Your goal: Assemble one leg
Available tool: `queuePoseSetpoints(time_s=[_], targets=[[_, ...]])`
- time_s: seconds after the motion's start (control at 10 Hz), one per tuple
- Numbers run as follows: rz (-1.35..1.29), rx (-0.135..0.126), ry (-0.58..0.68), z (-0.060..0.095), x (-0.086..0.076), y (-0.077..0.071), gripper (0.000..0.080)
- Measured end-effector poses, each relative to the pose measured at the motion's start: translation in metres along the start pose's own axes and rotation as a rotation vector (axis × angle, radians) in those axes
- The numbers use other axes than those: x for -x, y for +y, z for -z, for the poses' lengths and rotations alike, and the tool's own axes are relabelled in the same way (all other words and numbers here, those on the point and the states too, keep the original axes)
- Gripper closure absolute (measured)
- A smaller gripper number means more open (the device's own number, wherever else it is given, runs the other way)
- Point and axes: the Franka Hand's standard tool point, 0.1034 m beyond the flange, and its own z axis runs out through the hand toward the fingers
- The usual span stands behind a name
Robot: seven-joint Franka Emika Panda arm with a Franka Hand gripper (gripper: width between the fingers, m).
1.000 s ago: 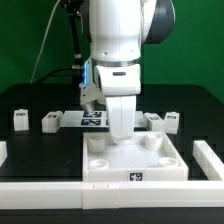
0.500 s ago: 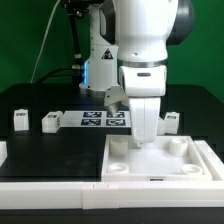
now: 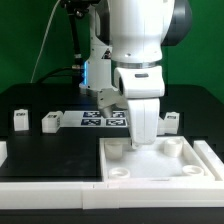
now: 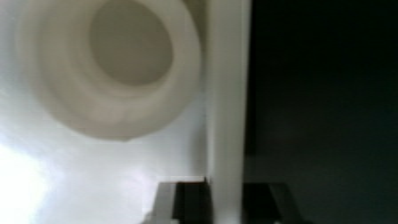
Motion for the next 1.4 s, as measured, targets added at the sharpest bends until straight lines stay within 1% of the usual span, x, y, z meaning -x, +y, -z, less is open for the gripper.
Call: queuePoseSetpoints(time_s=[0.1,0.2,0.3,0.4,0.5,0.6,0.7,0.8,1.0,1.1,1.2,1.3,1.4], targets=[[0.000,0.000,0.000,0.000,0.000,0.000,0.0735],[-0.001,-0.001,0.000,0.000,0.001,0.000,0.0564],[-0.001,-0.001,0.000,0.000,0.001,0.000,0.0427],[-0.001,-0.001,0.000,0.000,0.001,0.000,0.0427],[-0.002,-0.001,0.000,0.000,0.001,0.000,0.0248],[-0.002,-0.001,0.000,0.000,0.001,0.000,0.0181],[-0.002,-0.001,0.000,0.000,0.001,0.000,0.0181],[-0.002,-0.001,0.000,0.000,0.001,0.000,0.0155],[-0.002,-0.001,0.000,-0.001,0.001,0.000,0.0151],[-0.018,0.004,0.000,0.001,0.001,-0.001,0.0150],[-0.084,0.032,0.000,0.011,-0.003,-0.007,0.0150],[-0.147,0.040,-0.006,0.023,-0.009,-0.018,0.0150],[-0.205,0.052,-0.013,0.038,-0.016,-0.027,0.0150]])
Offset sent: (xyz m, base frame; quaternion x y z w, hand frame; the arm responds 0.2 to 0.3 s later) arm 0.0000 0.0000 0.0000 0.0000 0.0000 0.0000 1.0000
